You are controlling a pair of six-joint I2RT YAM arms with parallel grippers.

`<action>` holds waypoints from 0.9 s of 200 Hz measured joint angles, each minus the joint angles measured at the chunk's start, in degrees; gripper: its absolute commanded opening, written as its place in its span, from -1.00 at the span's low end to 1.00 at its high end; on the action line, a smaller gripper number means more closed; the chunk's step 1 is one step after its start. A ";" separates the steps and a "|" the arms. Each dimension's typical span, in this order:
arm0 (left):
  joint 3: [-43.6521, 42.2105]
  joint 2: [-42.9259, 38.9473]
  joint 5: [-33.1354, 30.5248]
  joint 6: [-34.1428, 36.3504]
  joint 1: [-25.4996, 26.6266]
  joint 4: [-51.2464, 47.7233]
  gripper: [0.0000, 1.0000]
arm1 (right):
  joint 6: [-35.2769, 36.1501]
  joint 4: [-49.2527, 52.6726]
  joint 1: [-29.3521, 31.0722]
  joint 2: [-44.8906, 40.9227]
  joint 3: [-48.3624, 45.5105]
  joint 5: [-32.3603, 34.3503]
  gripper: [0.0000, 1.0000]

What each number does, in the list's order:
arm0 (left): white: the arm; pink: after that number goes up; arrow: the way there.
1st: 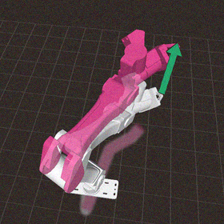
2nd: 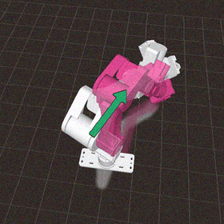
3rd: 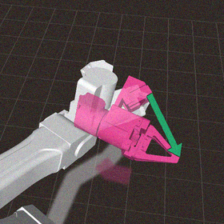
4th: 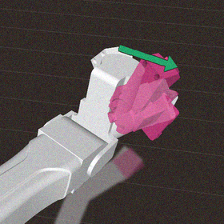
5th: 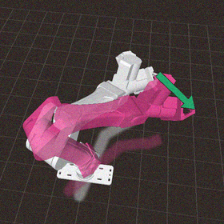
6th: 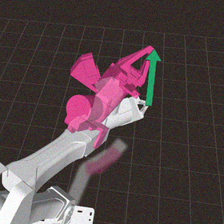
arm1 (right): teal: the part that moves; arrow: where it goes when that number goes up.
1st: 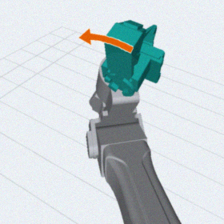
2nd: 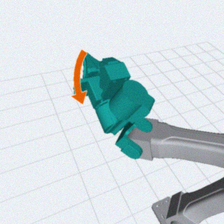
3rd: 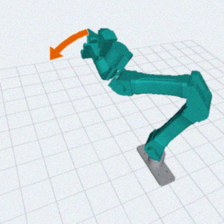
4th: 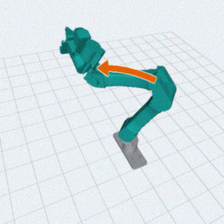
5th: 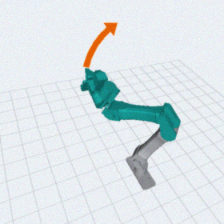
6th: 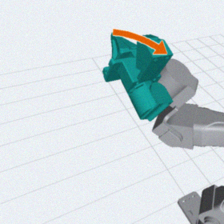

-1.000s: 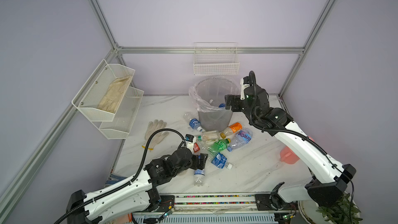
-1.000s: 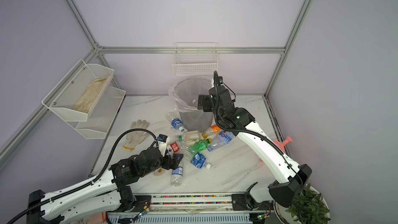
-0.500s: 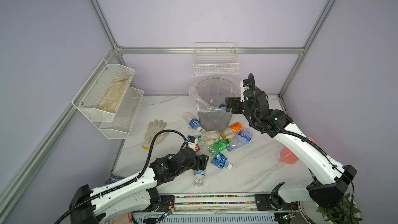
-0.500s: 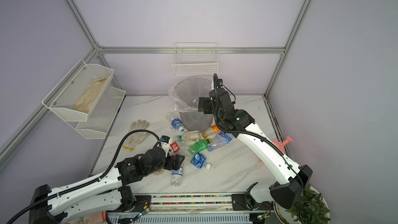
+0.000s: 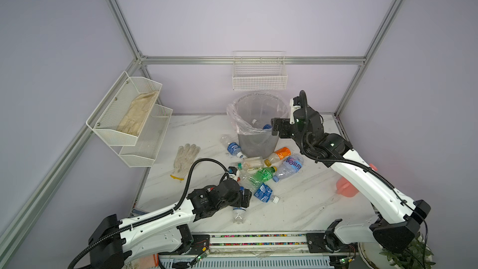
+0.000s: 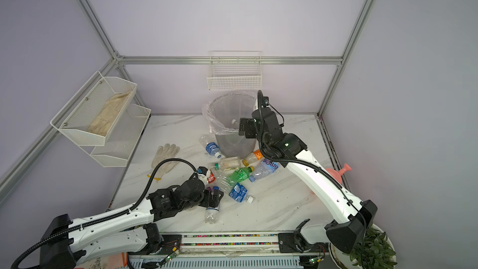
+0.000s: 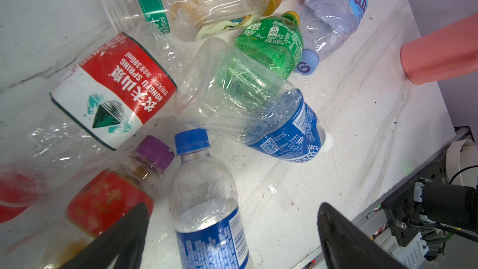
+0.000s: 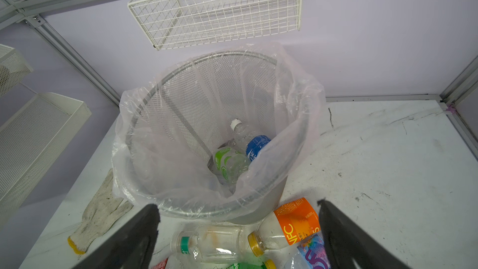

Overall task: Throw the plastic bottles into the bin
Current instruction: 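Raise the right gripper from the bin while the left gripper lowers onto the blue-cap bottle, then close the left gripper around the clear blue-cap bottle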

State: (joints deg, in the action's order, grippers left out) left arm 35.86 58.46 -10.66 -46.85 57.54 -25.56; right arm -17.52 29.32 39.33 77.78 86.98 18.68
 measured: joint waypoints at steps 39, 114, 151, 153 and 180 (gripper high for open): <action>-0.02 2.49 0.09 -0.66 0.33 -0.02 0.95 | -0.22 0.00 0.00 -0.11 -0.55 0.00 0.95; -0.02 6.75 0.42 -0.92 1.16 0.02 0.91 | -0.92 -0.07 0.00 -0.35 -1.79 -0.02 0.95; -0.02 9.97 1.03 -1.20 1.55 0.04 0.90 | -1.20 -0.15 0.00 -0.35 -2.01 -0.04 0.95; -0.02 10.05 1.05 -1.20 1.55 0.07 0.90 | -1.22 -0.15 0.00 -0.35 -2.03 -0.04 0.95; -0.02 11.21 1.38 -1.60 1.84 0.24 0.88 | -1.31 -0.22 0.00 -0.39 -2.56 -0.11 0.95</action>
State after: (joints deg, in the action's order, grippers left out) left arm 35.83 69.67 -9.28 -48.45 59.37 -25.32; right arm -18.83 29.10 39.33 77.38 84.42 18.57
